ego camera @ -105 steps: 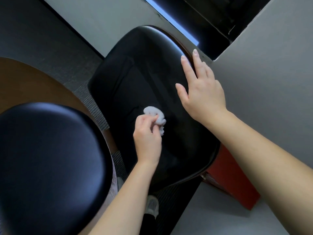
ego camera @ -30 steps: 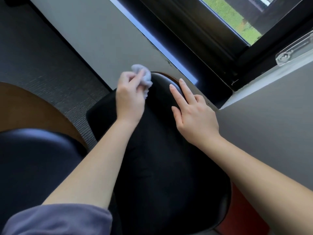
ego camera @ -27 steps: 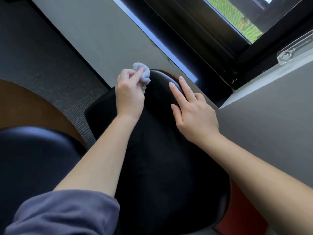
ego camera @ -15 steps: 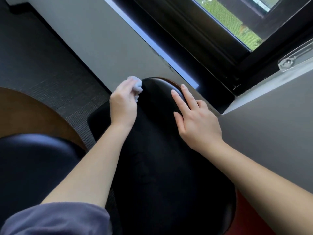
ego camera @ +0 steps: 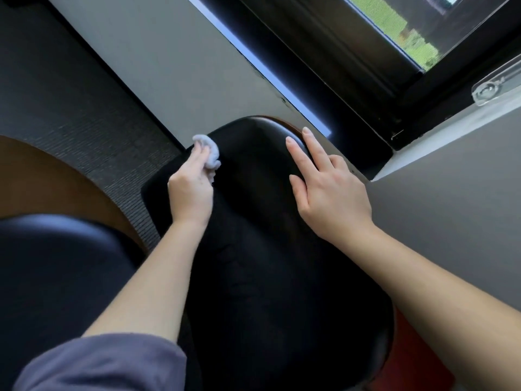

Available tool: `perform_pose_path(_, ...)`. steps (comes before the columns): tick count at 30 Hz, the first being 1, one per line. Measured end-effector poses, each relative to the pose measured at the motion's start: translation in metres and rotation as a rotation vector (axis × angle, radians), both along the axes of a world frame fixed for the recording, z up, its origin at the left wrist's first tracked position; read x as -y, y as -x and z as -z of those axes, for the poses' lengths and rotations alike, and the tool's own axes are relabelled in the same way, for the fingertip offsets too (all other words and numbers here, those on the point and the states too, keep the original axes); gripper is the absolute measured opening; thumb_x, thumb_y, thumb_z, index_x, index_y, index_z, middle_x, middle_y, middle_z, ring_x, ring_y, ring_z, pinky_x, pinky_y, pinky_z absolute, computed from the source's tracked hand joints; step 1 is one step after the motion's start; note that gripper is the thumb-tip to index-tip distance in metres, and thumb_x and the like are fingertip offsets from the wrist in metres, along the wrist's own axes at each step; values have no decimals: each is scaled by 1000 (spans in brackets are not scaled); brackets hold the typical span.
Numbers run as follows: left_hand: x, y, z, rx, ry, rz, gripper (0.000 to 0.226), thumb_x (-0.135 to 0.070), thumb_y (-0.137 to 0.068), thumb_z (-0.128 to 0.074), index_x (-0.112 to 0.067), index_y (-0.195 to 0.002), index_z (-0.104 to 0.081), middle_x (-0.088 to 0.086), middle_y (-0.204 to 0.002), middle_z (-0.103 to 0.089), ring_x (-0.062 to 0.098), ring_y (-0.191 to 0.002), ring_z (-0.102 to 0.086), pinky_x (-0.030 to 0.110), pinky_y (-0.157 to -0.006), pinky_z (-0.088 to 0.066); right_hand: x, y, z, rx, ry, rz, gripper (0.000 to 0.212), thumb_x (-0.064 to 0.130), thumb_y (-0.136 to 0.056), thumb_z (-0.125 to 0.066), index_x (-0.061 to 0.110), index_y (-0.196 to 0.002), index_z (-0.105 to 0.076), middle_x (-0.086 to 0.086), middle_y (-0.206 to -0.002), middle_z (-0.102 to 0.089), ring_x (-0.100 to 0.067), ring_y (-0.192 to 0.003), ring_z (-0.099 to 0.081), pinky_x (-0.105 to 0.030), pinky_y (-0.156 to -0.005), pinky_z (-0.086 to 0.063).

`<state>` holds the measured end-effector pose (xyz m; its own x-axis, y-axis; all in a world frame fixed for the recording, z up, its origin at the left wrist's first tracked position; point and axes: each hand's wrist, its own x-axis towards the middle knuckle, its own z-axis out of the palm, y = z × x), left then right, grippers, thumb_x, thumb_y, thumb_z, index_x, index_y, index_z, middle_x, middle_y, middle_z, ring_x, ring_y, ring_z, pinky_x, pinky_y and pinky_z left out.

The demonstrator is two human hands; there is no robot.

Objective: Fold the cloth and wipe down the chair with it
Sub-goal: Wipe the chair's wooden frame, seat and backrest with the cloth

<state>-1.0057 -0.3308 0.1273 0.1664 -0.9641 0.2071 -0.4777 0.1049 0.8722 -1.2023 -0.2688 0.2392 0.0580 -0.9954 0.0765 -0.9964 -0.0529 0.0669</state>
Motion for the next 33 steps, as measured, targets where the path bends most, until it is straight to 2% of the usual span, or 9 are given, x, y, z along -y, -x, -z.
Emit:
perform_pose_path(4, -7, -37, 19, 116, -369, -107, 34, -19, -103, -41, -3, -119, -65, 22, -108, -69, 39, -102, -63, 39, -86, -47, -1, -1, -1, -2, 0, 10, 55, 43, -99, -34, 34, -151, -22, 7, -160, -17, -24, -105, -50, -32, -62, -44)
perform_pose_path(6, -18, -29, 7, 112, -285, -72, 35, -19, -103, -41, -8, -128, -63, 15, -120, -68, 31, -111, -62, 31, -90, -46, 0, 0, -2, -16, 1, 1, 55, 44, -98, -32, 34, -152, -21, 7, -160, -16, -24, -106, -49, -32, -62, -44)
perform_pose_path(9, -32, 5, -9, -47, -130, -7, 37, -12, -104, -42, -4, -137, -56, 2, -142, -53, -8, -120, -52, 1, -94, -32, 1, 1, -2, -15, -3, 10, 55, 44, -99, -31, 35, -152, -18, 8, -161, -14, -24, -108, -48, -31, -62, -41)
perform_pose_path(13, -41, 19, 6, -196, -148, -92, 36, -3, -102, -45, -5, -137, -55, -11, -137, -48, -39, -95, -39, -6, -83, -33, 0, 1, 1, -4, 1, 10, 55, 44, -100, -33, 36, -152, -18, 9, -161, -14, -25, -111, -48, -33, -66, -44)
perform_pose_path(17, -60, -10, 29, -142, -405, -216, 29, -19, -105, -43, -23, -110, -72, -22, -79, -62, -4, -85, -66, 1, -65, -35, -2, 0, -1, 6, -5, 15, 55, 44, -99, -32, 36, -152, -18, 9, -161, -13, -25, -111, -48, -34, -66, -44)
perform_pose_path(19, -70, -14, 34, -57, -407, -240, 27, -18, -104, -47, -14, -115, -71, -2, -96, -72, 12, -102, -66, -1, -69, -33, -2, 1, -2, -2, -6, 2, 55, 44, -99, -31, 36, -152, -17, 9, -161, -12, -25, -111, -47, -33, -65, -44)
perform_pose_path(21, -66, -3, 26, -69, -268, -204, 33, -6, -99, -53, -8, -131, -62, 9, -134, -61, 2, -116, -50, -7, -83, -29, -2, 1, -2, -4, -4, 2, 54, 44, -100, -31, 36, -152, -17, 9, -161, -12, -24, -110, -47, -33, -64, -42)
perform_pose_path(26, -66, 34, 16, -70, 25, -68, 41, 4, -95, -54, -3, -135, -56, 14, -145, -49, 18, -134, -47, 19, -111, -36, -3, 1, -1, 8, 2, 5, 54, 43, -100, -31, 36, -152, -17, 10, -161, -11, -24, -110, -46, -35, -69, -45)
perform_pose_path(33, -91, 0, 44, -75, -275, -190, 37, -2, -98, -53, -9, -134, -60, 0, -140, -54, 2, -117, -56, -9, -81, -27, -3, 1, -1, 10, 2, 0, 54, 43, -100, -30, 36, -152, -15, 9, -161, -10, -25, -111, -46, -34, -70, -44)
